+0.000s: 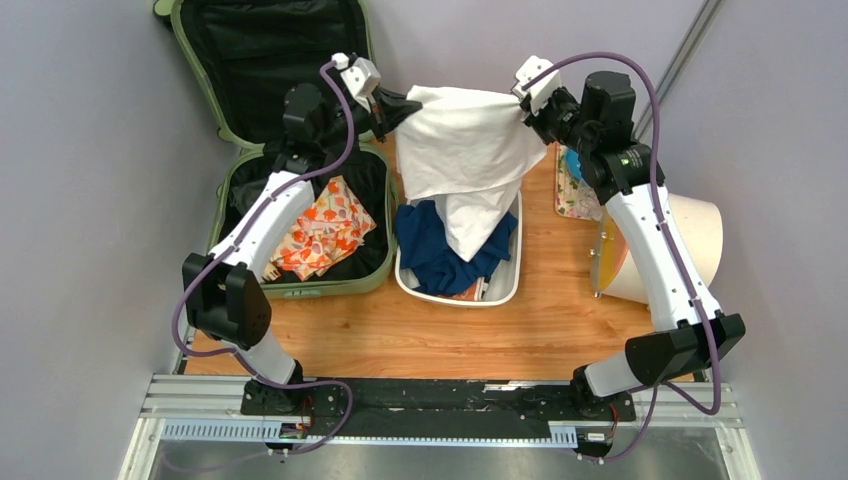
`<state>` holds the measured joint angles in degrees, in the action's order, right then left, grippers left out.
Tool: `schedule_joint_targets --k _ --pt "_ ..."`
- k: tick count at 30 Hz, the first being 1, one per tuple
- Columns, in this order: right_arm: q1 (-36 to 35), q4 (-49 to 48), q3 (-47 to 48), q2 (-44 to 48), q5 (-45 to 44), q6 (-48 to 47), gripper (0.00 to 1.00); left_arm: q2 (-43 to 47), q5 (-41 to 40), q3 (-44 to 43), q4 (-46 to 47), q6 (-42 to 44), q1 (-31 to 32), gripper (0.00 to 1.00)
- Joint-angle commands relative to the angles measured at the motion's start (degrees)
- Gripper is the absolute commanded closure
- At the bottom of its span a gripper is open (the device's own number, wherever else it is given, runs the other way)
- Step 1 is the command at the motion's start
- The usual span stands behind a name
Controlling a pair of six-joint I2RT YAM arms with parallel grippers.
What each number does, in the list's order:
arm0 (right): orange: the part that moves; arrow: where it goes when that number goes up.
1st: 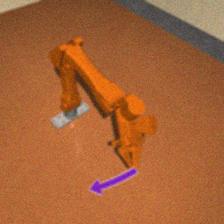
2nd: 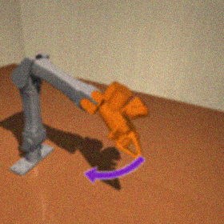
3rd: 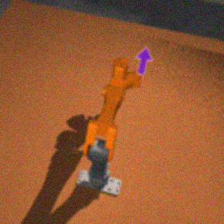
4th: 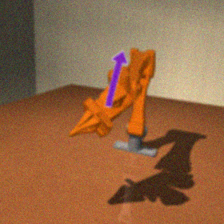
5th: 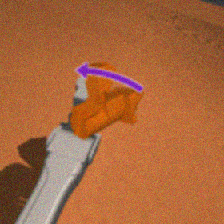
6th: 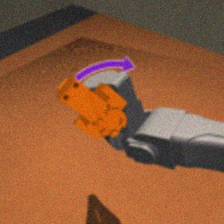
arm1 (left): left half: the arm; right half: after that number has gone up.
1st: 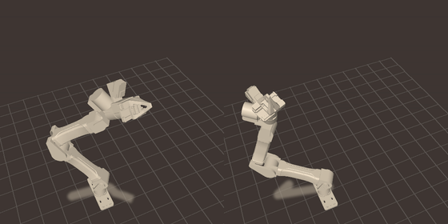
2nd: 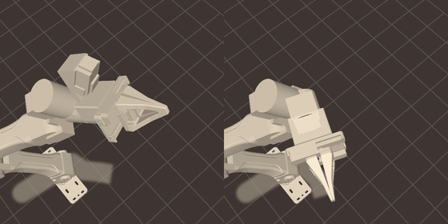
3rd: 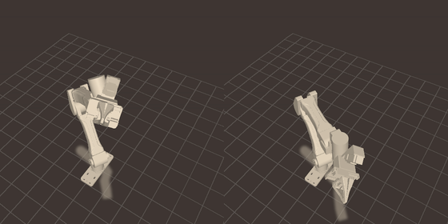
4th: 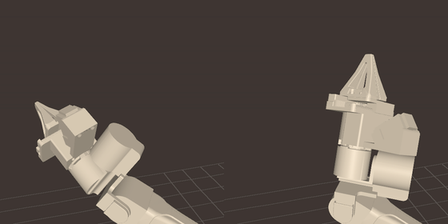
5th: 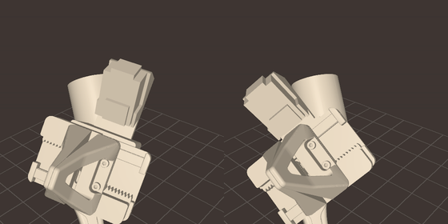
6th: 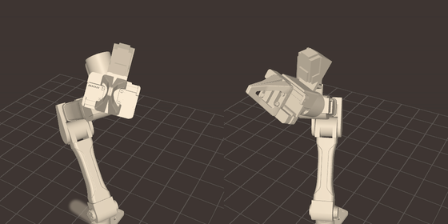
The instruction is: Open, take out, and arrange the luggage
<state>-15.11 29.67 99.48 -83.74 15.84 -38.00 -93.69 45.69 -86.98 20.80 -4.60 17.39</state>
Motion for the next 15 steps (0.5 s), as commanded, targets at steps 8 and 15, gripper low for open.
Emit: schedule_joint_targets --k 8,15 --pt "3.0 -10.2 12.8 -4.5 -1.9 -1.6 1.00 -5.8 -6.7 -13.5 3.9 4.0 0.9 1.00" --pt "2.9 -7.3 0.1 3.8 1.7 0.6 1.00 4.8 2.0 3.5 3.0 5.8 1.0 1.00"
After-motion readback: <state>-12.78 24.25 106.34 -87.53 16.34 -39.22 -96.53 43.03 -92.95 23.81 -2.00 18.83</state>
